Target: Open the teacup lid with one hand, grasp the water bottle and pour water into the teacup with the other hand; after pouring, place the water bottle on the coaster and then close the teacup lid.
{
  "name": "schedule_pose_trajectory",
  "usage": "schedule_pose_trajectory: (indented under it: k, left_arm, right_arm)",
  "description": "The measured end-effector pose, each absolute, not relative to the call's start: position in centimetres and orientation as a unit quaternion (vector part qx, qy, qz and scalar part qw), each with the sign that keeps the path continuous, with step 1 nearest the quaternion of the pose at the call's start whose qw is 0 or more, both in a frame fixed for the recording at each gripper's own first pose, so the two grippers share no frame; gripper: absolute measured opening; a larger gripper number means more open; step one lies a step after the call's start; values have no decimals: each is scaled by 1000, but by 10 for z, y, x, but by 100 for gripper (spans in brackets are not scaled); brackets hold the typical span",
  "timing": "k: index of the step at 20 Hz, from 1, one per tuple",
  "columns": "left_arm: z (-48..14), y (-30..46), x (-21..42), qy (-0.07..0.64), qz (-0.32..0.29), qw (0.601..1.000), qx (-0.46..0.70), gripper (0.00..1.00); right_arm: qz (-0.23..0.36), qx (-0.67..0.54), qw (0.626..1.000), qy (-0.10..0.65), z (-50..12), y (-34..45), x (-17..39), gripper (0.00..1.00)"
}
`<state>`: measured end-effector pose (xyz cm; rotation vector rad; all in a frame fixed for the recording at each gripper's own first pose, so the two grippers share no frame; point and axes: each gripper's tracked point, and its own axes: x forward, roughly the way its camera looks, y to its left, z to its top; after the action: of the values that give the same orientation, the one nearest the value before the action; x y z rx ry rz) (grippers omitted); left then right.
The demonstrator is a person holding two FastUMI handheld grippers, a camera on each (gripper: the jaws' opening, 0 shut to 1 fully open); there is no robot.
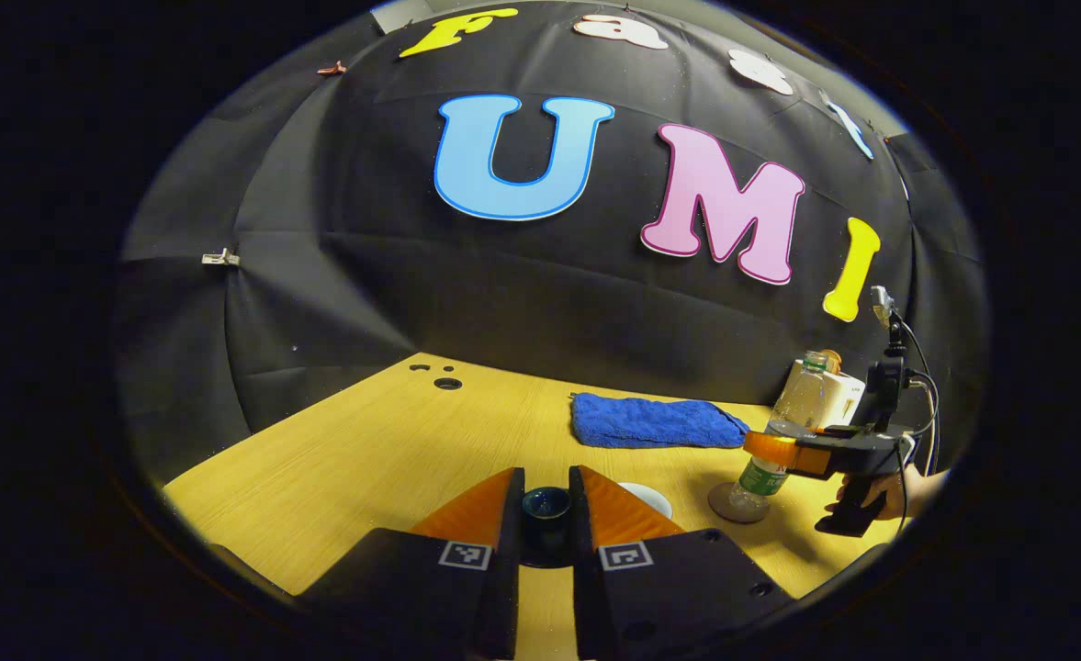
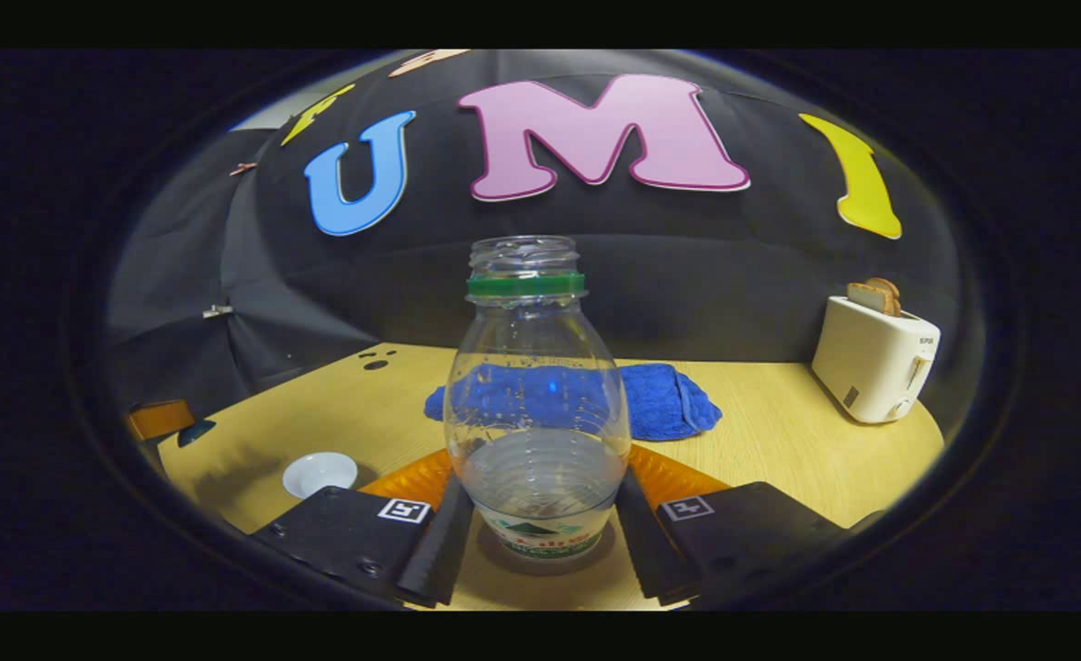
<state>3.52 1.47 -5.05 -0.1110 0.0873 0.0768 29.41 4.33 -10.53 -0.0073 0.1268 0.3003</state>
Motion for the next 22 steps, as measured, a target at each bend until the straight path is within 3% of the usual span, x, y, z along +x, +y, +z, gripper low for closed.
schedule_pose_trajectory:
  k: [6, 8, 9, 21, 22]
  left_arm:
    - [-51, 11, 37, 42, 33, 997, -51, 28]
    - [-51, 9, 36, 43, 30, 997, -50, 32]
    - [-50, 9, 36, 44, 29, 997, -48, 28]
    - [-53, -3, 50, 48, 5, 998, -40, 31]
    - [-55, -6, 50, 50, 3, 998, -42, 24]
  right_arm:
    - [139, -17, 988, 72, -119, 41, 293, 80]
    - [127, -21, 989, 74, -121, 32, 288, 100]
    - [127, -21, 989, 76, -121, 31, 287, 99]
    - [124, -52, 988, 78, -121, 18, 215, 98]
    - [123, -48, 988, 83, -124, 14, 208, 98]
